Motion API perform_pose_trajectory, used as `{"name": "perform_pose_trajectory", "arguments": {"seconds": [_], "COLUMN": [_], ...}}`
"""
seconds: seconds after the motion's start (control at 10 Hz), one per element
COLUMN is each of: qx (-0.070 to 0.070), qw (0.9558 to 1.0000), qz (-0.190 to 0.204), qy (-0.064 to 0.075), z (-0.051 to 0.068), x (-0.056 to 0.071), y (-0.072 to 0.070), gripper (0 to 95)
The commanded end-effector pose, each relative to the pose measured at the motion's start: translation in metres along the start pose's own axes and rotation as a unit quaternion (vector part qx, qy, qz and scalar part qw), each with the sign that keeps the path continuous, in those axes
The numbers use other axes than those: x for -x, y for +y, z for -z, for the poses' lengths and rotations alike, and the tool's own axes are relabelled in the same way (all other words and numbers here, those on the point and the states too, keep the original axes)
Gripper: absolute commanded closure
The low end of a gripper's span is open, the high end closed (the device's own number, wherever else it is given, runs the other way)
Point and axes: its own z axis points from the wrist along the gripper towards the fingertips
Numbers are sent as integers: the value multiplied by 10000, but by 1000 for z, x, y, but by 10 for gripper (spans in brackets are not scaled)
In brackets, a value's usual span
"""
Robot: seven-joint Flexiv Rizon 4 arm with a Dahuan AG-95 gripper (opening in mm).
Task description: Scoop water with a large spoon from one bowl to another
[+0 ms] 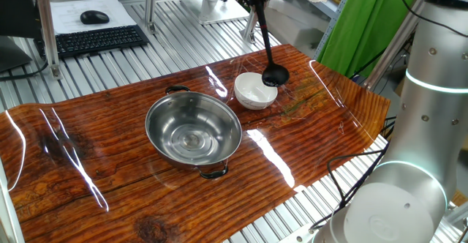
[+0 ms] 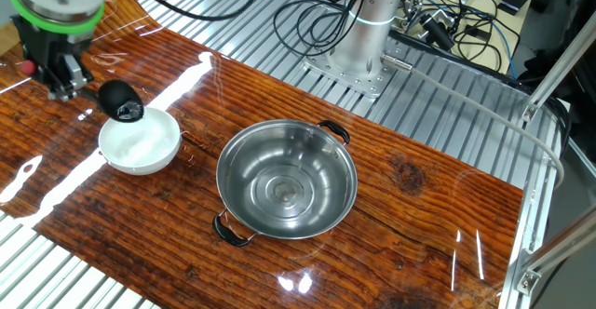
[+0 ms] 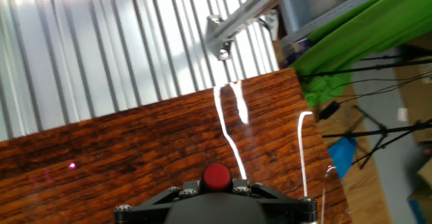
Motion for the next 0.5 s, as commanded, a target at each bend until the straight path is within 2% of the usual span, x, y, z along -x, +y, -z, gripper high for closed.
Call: {"name": "perform_pose_trajectory", "arguments": {"seconds": [0.1, 0.5], "qx": [-139, -217], "qw": [9999, 9997], "qz": [61, 44], "qy": [17, 61], "z": [0, 2], "x": [1, 1], "y": [1, 4], "gripper": [950, 950]}}
